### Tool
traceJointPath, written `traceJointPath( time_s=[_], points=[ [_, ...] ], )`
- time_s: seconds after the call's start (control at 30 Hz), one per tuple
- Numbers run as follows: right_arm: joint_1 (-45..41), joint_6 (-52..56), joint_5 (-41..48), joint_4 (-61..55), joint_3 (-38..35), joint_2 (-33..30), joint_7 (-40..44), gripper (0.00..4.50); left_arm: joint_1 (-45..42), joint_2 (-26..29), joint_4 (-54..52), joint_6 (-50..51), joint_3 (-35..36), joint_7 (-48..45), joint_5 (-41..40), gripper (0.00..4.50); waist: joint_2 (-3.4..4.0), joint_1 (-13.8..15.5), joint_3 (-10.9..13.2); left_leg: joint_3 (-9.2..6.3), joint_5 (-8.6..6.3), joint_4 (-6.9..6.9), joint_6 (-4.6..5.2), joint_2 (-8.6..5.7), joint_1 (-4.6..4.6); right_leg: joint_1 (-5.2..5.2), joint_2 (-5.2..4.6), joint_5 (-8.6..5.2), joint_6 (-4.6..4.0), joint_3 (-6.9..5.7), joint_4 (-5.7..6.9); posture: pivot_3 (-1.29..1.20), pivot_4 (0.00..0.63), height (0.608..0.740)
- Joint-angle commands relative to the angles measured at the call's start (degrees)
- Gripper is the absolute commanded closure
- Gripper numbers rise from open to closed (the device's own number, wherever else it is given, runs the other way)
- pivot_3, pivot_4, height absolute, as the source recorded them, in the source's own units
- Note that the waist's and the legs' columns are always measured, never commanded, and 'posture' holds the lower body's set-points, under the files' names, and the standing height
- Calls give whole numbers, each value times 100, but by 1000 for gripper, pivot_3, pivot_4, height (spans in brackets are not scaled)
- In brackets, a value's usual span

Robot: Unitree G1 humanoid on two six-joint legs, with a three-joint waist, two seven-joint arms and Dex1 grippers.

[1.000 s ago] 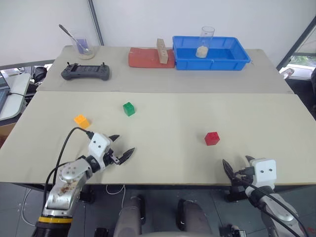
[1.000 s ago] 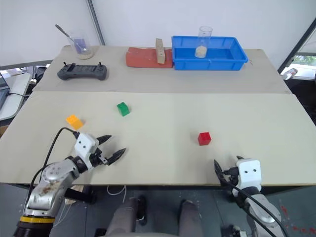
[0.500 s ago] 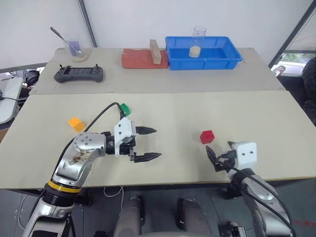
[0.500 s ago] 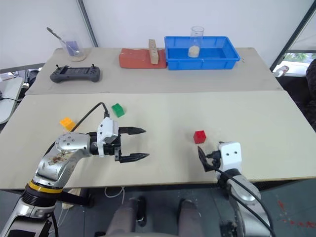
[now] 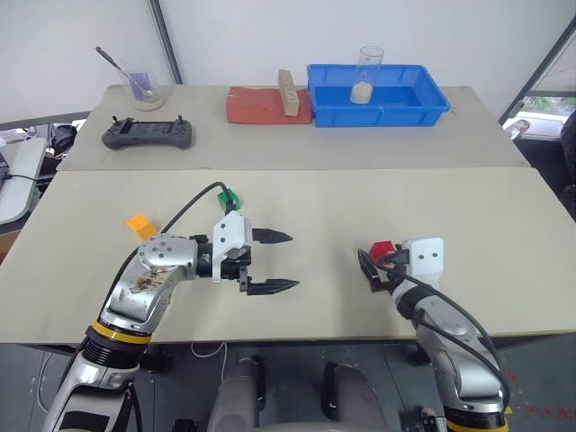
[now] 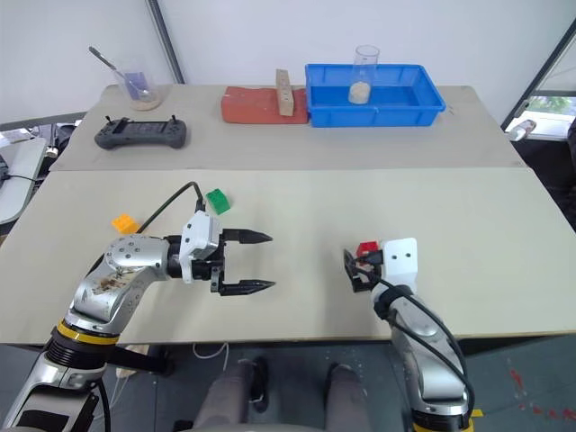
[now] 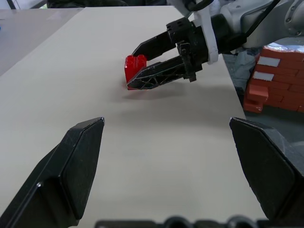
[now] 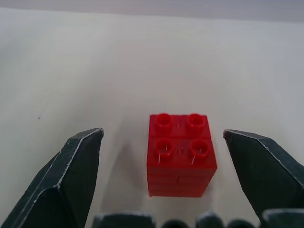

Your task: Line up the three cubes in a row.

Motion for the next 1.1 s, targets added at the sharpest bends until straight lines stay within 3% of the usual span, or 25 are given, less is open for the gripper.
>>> traceJointPath(
  time_s=[0.03, 0.13, 0.33, 0.37, 0.57, 0.67, 0.9, 1.1],
  points=[
    [-80, 7, -20, -78, -89, 28, -103, 0, 21, 41, -252, 20, 90, 9, -118, 26, 0, 1, 0, 0, 0, 0, 0, 0, 1, -4, 0, 0, 0, 0, 0, 0, 150, 740],
    [-71, -69, -8, -41, -83, 24, -109, 839, 16, 29, -266, 23, 105, 19, -136, 0, 0, 2, 0, 0, 0, 0, 0, 0, 2, -14, 0, 0, 0, 0, 0, 0, 150, 740],
    [-25, -119, 3, -23, -97, -38, -55, 2963, 25, 30, -318, 63, 110, 48, -160, 0, 0, 1, 0, 0, 0, 0, 0, 1, 3, -13, 0, 0, 0, 0, 0, 0, 150, 740],
    [-12, -126, 5, -24, -98, -50, -45, 3062, 34, 32, -332, 79, 111, 55, -171, 0, 0, 1, 0, 0, 0, 0, 0, 1, 4, -13, 0, 0, 0, 0, 0, 0, 150, 740],
    [94, -112, 47, -141, -153, -215, 99, 3056, 135, 33, -472, 206, 165, 153, -211, 0, 0, 3, 0, 0, 0, 0, 0, 0, 5, -11, 0, 0, 0, 0, 0, 0, 150, 740],
    [-5, -41, 146, -249, -181, -628, 506, 3056, 253, 40, -531, 243, 273, 301, -201, 0, 0, 5, 0, 1, 0, 0, 0, 0, 5, -11, -1, 0, 0, 1, 0, 0, 150, 740],
    [-818, -262, 1152, 181, 190, -2219, 3180, 3056, 936, 430, -765, 142, 715, 277, -351, 0, -8, -47, 5, -5, 0, 2, 0, 1, 12, 5, 9, 0, 0, 11, 1, 0, 150, 740],
    [-2240, -1623, 949, 2085, 1088, -2468, 5319, 3056, 1713, 694, -1177, -31, 1166, 304, -440, 0, -24, -53, 17, -5, 0, 3, 0, 23, 27, -13, 28, 0, -1, 8, 0, 0, 150, 740]
  ],
)
